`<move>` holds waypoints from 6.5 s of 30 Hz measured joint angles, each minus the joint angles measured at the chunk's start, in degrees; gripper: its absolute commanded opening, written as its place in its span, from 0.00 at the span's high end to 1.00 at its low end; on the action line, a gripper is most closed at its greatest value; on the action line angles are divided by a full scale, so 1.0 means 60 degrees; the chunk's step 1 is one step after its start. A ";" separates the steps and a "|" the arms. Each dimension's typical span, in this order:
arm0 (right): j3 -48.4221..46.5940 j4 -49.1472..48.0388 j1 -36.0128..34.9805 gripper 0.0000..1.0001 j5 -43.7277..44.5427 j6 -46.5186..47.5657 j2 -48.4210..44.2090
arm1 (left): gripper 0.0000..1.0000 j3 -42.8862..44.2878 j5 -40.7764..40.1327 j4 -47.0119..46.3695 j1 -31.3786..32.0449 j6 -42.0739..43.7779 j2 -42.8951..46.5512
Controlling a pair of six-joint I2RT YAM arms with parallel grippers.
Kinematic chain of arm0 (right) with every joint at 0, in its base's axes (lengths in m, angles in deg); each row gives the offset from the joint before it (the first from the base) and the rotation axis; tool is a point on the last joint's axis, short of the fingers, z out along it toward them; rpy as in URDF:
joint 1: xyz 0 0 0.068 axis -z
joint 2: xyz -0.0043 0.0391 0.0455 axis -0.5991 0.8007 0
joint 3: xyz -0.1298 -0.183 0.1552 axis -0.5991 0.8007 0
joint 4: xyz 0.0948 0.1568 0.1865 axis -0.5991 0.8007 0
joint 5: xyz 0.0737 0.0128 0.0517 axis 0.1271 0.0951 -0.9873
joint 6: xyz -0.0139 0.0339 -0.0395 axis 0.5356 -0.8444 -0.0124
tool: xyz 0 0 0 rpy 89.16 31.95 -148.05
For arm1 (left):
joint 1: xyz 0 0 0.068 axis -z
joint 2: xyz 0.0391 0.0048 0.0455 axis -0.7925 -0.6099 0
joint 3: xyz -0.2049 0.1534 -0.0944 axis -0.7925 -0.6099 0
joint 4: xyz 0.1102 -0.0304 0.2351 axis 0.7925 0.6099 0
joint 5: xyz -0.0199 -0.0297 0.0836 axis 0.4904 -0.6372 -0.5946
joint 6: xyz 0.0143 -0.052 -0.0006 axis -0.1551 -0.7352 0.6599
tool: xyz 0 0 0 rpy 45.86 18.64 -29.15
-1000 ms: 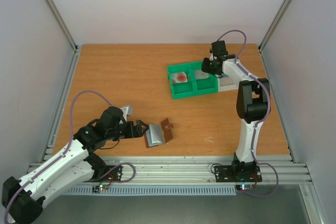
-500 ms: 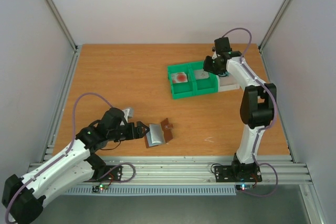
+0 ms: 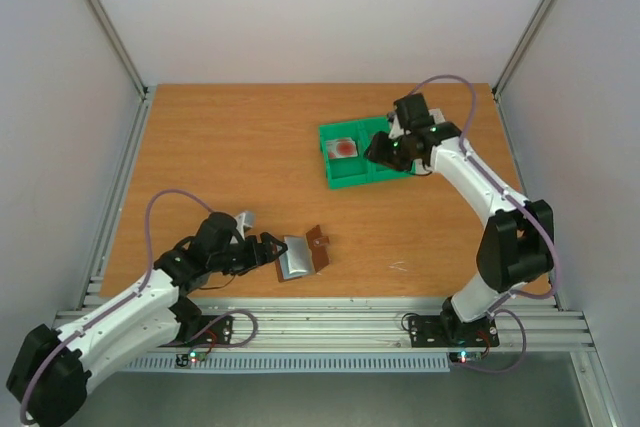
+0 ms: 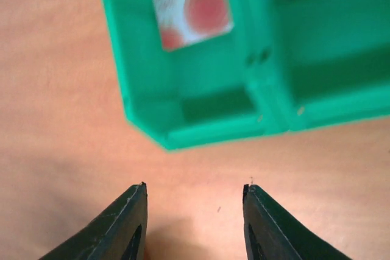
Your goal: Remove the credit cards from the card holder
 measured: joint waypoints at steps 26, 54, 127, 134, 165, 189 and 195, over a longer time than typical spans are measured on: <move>0.3078 -0.1300 -0.5162 0.62 -0.0725 -0.0572 0.0197 | 0.15 -0.1355 0.1366 -0.2557 -0.0703 -0.1282 -0.0076; 0.5486 -0.3712 -0.5413 0.85 0.0233 -0.0984 -0.0047 | 0.57 -0.0721 0.1971 -0.3362 -0.0703 -0.0736 -0.1865; 0.5697 -0.4765 -0.5413 0.86 -0.0674 -0.0772 -0.0080 | 0.25 -0.0521 0.1428 -0.2801 -0.0696 -0.0514 -0.2339; 0.5697 -0.4765 -0.5413 0.86 -0.0674 -0.0772 -0.0080 | 0.25 -0.0521 0.1424 -0.2816 -0.0692 -0.0481 -0.2342; 0.5697 -0.4758 -0.5413 0.84 -0.0652 -0.0783 -0.0080 | 0.24 -0.0386 0.1286 -0.2594 -0.0696 -0.0015 -0.2838; 0.5676 -0.4652 -0.5413 0.77 -0.0572 -0.0732 -0.0080 | 0.77 -0.0444 0.1716 -0.3213 -0.0619 -0.0612 -0.2579; 0.5530 -0.4346 -0.5413 0.59 -0.0470 -0.0754 -0.0146 | 0.77 -0.0488 0.1767 -0.3501 -0.0517 -0.0739 -0.2557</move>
